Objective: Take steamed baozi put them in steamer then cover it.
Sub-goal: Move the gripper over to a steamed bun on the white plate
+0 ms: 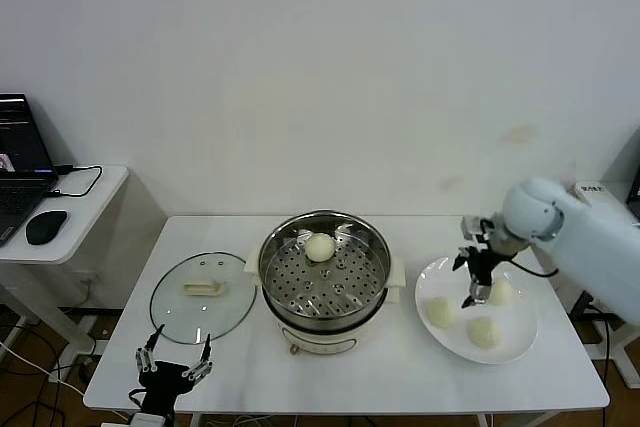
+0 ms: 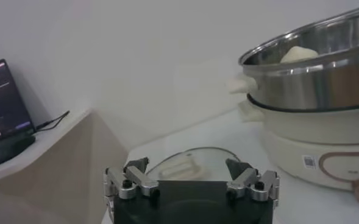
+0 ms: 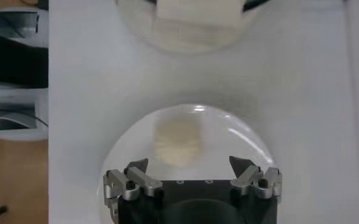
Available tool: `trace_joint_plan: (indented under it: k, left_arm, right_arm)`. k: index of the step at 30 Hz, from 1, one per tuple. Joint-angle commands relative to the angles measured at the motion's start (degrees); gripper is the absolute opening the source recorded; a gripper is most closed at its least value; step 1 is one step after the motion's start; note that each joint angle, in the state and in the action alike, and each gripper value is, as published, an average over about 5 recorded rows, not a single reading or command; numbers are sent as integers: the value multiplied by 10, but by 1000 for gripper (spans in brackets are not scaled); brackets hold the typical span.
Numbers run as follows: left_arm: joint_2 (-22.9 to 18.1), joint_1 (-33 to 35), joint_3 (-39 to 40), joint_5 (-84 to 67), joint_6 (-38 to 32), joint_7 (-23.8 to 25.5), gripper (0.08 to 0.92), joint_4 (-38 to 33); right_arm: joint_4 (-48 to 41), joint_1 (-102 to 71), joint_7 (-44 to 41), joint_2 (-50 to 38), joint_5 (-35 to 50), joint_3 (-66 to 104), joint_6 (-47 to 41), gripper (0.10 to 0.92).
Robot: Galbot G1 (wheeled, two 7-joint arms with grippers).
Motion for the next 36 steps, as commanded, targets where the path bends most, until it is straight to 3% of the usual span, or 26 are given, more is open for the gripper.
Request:
trace_joint_plan:
  k: [1,36]
  left_arm:
    - [-1,-2,-1,1,1,1,823,5]
    - [-2,-14,-1,4,0,3,823,32]
  right_arm:
    - [-21,-72,8,27,-37,37,-7,823]
    - [-100,-77,44,86,-77,38,44,823]
